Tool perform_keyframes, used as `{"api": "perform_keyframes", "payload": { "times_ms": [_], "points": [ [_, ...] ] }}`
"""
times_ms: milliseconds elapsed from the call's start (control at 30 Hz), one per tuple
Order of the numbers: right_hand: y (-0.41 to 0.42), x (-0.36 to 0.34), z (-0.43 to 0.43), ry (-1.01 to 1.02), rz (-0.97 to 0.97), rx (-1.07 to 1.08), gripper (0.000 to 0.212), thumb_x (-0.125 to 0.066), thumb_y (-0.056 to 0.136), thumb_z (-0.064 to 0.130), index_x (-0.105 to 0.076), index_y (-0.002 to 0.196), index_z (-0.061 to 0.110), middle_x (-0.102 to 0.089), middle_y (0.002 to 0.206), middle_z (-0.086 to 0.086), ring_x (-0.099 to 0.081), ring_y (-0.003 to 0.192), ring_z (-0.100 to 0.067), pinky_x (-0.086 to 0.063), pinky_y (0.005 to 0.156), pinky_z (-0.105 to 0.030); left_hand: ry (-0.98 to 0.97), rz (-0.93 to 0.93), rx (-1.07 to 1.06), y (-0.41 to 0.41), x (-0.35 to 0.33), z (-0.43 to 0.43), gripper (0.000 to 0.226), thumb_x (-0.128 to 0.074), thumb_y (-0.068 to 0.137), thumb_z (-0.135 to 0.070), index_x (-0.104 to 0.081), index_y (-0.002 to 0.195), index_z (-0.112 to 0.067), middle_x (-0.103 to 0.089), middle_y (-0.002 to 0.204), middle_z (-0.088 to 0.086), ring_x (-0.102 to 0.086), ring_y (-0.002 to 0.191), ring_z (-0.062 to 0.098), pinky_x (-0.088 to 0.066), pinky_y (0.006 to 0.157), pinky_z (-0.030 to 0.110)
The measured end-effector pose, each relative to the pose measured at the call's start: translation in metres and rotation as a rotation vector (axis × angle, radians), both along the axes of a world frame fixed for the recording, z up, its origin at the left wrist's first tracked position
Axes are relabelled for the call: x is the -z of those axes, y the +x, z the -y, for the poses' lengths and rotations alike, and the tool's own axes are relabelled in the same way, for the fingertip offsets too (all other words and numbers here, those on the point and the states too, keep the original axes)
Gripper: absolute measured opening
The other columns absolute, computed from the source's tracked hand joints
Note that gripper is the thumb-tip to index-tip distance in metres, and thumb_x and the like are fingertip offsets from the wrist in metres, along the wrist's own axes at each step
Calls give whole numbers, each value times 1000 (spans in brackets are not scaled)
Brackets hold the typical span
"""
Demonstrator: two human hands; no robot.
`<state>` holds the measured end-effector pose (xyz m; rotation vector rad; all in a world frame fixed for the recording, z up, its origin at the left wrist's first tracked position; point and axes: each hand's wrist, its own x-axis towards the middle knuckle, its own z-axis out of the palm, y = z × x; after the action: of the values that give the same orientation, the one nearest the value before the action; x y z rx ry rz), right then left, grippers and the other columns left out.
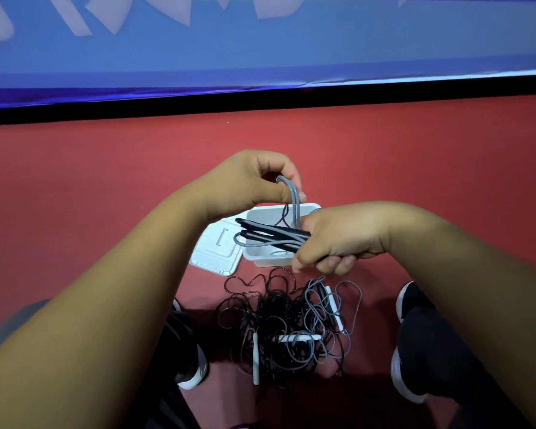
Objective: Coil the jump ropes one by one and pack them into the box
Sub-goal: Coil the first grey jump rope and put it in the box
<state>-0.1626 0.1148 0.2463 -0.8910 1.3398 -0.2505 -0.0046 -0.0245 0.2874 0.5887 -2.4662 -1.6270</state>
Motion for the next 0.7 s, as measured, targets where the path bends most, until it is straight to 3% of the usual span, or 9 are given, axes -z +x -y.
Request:
{"api": "perform_keyframes", "payload": {
  "times_ms": [67,133,233,333,400,500,600,700],
  "points": [
    [-2,1,1,12,-64,-4,25,-72,93,11,-53,110,6,-44,61,-4,-28,53,-15,-19,42,-23,-47,5,-2,-1,-2,-4,8,-83,87,-12,-76,90,-13,-73,91,17,-61,80,14,-50,77,31],
    [-3,2,4,-15,-88,31,18,-71,94,10,-55,99,7,-47,64,-6,-30,50,-13,-20,41,-22,-82,12,-8,-1,-3,-7,8,-82,87,-11,-75,88,-16,-70,79,9,-56,72,14,-45,70,32],
    [-8,6,9,-51,-89,106,23,-73,88,13,-57,104,7,-55,76,-12,-33,55,-16,-20,45,-24,-155,23,-25,-1,-6,-9,11,-79,85,-8,-73,85,-18,-55,65,3,-46,61,15,-40,60,31],
    [-9,9,12,-68,-128,202,15,-65,94,7,-59,108,7,-70,84,-11,-34,55,-14,-22,44,-22,-301,42,-1,-1,-10,-12,14,-76,82,-6,-70,86,-19,-54,60,-8,-43,54,7,-37,54,20],
    [-10,11,14,-81,-113,301,21,-61,98,4,-58,118,13,-76,87,-12,-33,53,-12,-23,44,-22,-480,65,34,0,-12,-13,12,-76,82,-13,-71,89,-22,-55,59,-11,-45,53,7,-34,52,16],
    [-16,15,17,-165,-195,421,26,-58,99,3,-60,121,16,-72,81,-11,-36,48,-14,-25,43,-22,-745,154,73,4,-13,-7,7,-71,87,-31,-71,94,-29,-60,63,-12,-54,59,4,-38,56,23],
    [-24,12,20,-254,-192,570,14,-55,101,3,-56,109,15,-53,73,-7,-32,44,-12,-23,43,-20,-654,390,108,11,-8,1,16,-58,100,-43,-70,101,-31,-70,70,-12,-62,65,4,-49,64,30],
    [-27,3,21,-283,-107,640,15,-59,101,7,-54,102,21,-48,70,-3,-29,44,-10,-21,40,-19,-474,497,97,16,3,5,19,-52,106,-34,-70,103,-29,-75,72,-14,-69,64,9,-57,69,32]
  ]
}}
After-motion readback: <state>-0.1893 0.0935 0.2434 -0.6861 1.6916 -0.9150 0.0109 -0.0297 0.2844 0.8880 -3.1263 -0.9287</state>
